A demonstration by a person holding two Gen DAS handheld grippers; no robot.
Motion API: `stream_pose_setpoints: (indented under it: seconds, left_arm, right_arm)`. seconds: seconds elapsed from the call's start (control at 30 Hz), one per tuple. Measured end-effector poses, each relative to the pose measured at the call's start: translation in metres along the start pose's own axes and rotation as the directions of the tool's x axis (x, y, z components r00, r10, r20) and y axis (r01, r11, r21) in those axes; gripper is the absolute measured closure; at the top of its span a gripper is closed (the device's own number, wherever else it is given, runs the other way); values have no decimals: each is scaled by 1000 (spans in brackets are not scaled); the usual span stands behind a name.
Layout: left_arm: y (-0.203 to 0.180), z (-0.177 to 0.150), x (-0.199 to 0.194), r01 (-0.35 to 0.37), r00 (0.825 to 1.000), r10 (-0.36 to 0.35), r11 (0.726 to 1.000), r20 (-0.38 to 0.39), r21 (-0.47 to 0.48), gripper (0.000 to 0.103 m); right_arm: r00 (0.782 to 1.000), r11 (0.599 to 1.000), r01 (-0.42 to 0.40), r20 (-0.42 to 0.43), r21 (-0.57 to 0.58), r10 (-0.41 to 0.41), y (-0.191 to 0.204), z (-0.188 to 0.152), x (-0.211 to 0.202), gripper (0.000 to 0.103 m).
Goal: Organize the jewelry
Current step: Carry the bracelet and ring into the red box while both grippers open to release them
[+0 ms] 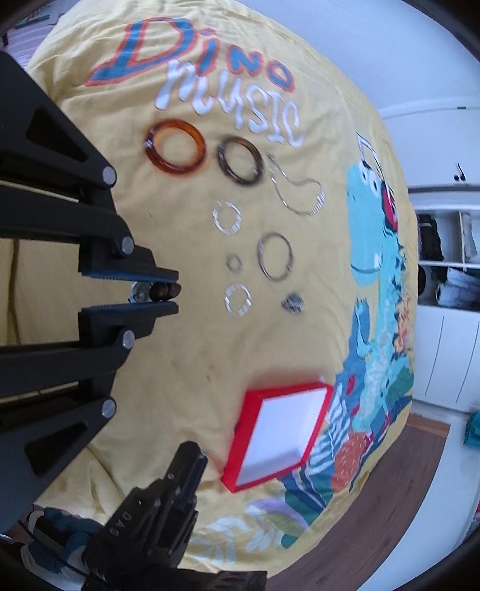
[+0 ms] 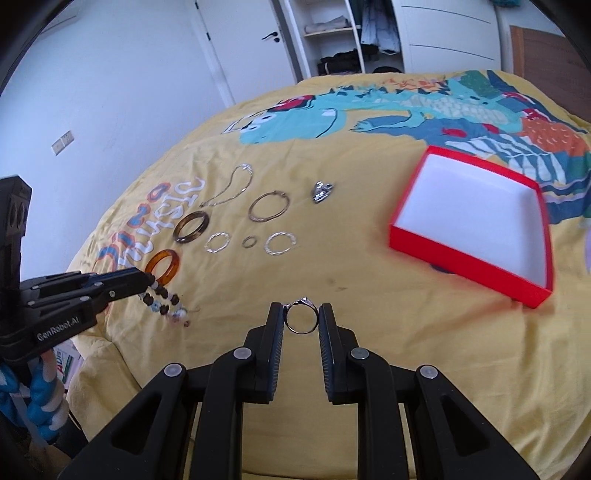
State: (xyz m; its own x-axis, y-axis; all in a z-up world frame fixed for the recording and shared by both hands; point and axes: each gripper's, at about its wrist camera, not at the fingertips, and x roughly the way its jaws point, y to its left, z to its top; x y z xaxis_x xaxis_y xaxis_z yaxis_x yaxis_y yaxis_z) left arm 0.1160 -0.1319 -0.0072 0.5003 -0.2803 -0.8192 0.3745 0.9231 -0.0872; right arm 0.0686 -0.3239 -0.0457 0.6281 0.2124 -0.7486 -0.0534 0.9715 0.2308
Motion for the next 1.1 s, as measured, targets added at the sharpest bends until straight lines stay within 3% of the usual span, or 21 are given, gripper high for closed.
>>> stream_pose_setpoints:
  seconds: [0.27,0.4,0.6,0.73,0.9,1.1]
  left_arm:
    - [-76,75,23,117,993,-120,988,19,102,94]
    - [-123,123,44,185,981,-192,971,39,149,94]
    - [-166,168,86,250,966,-258,954,32,164,94]
    - [-177,164,139,242,970,-236,956,-55,164,94]
    - [-167,129,206,189,969,-162,972,-188,139,94]
    - [-155,108,232,181,956,-146,976,-255,118,93]
  right_arm:
    - [992,991,119,36,68,-122,-80,22,-11,84]
    - [982,978,176,46,113,-182,-121,38,-10,84]
    - [971,963,229,31,145,-236,-165,57,9,84]
    - [968,957,250,-7,148,-252,-181,58,32,84]
    - [963,953,266,-74,147,-258,-191,48,58,84]
    - [957,950,281,-116,138,-266,-194,42,75,84]
